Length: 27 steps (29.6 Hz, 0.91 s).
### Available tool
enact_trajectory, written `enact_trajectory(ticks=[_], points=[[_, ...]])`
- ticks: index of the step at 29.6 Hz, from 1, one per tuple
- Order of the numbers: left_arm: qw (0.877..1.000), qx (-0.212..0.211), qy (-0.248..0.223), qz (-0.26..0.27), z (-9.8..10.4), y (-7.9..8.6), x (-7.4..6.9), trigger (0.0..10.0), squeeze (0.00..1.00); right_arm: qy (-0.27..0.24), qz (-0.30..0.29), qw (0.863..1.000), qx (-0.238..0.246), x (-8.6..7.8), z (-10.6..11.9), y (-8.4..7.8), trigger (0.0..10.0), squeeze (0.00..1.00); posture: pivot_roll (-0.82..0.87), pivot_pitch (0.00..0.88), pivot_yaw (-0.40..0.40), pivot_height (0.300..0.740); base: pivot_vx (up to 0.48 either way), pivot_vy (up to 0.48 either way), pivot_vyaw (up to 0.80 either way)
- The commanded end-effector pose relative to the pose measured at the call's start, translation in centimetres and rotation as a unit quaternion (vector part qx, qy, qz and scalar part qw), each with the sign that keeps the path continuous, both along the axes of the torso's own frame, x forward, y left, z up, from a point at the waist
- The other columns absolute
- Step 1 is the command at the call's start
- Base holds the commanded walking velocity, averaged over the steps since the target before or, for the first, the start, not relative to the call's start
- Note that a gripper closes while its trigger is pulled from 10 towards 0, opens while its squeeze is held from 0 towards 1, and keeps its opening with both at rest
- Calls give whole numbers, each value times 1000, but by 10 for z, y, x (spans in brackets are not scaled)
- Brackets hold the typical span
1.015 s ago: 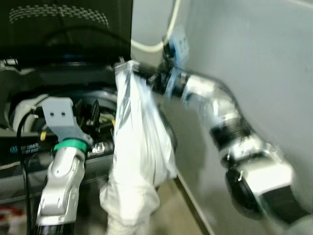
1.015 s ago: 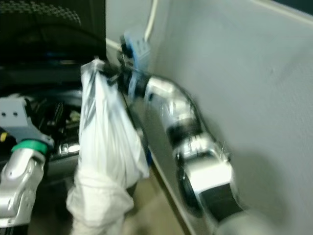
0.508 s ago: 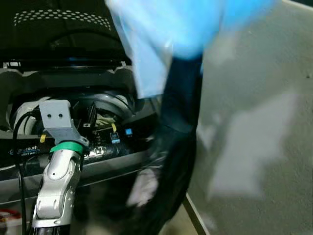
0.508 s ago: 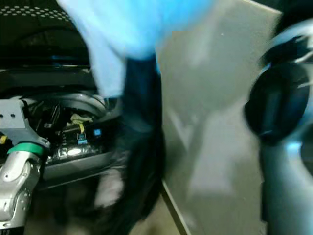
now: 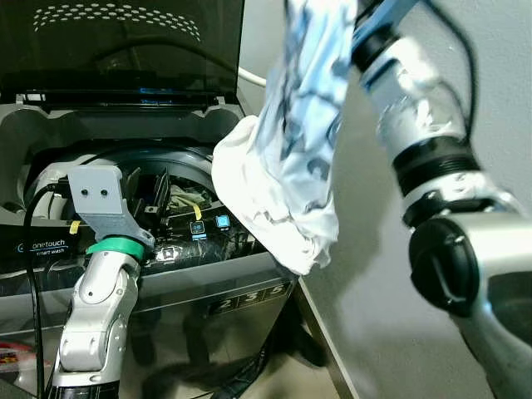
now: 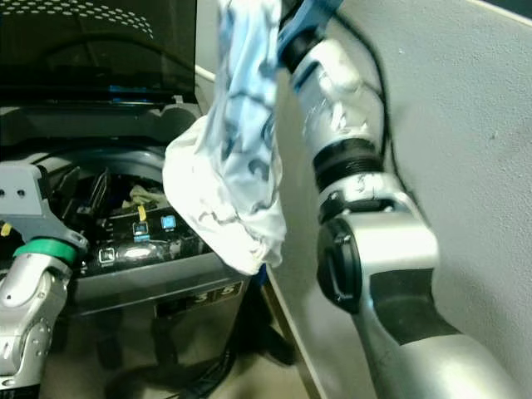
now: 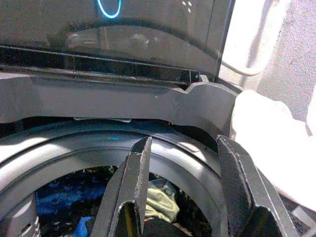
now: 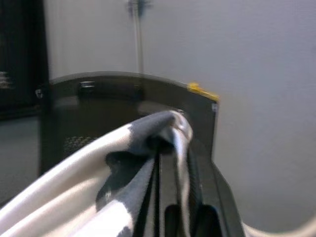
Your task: Clothes washing
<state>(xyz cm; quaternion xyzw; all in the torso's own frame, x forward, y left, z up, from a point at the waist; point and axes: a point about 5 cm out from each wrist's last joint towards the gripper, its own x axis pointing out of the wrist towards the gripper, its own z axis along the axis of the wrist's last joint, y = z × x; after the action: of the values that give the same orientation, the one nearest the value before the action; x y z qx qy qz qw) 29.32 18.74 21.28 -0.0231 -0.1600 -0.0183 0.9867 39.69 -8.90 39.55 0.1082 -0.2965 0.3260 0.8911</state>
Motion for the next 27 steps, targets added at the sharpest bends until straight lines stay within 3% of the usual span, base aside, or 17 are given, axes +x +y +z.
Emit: enact_trajectory(ticks=[1, 5, 12, 18, 22, 27], points=[[1000, -6, 22, -2, -8, -2, -1, 10000, 0, 12, 23, 1000, 11, -4, -7, 8, 10000, 0, 107, 10, -123, 740, 0, 0, 0], [1000, -5, 25, 2, -10, 0, -2, 10000, 0, 29, 30, 999, 10, -5, -18, 12, 10000, 0, 107, 10, -123, 740, 0, 0, 0], [998, 17, 58, 25, -21, 2, -5, 10000, 0, 103, -32, 993, -54, 12, -52, 7, 10000, 0, 107, 10, -141, 740, 0, 0, 0], [997, 16, 58, 55, -19, 9, -6, 10000, 0, 114, -29, 992, -45, 10, -63, 7, 10000, 0, 112, 9, -144, 740, 0, 0, 0], [993, 31, 62, 100, -15, 22, -7, 10000, 0, 138, -33, 989, -34, 6, -76, 7, 10000, 0, 122, 8, -140, 740, 0, 0, 0], [993, 28, 57, 104, -12, 20, -9, 10000, 0, 146, -39, 988, -31, 6, -82, 6, 10000, 0, 124, 11, -138, 740, 0, 0, 0]])
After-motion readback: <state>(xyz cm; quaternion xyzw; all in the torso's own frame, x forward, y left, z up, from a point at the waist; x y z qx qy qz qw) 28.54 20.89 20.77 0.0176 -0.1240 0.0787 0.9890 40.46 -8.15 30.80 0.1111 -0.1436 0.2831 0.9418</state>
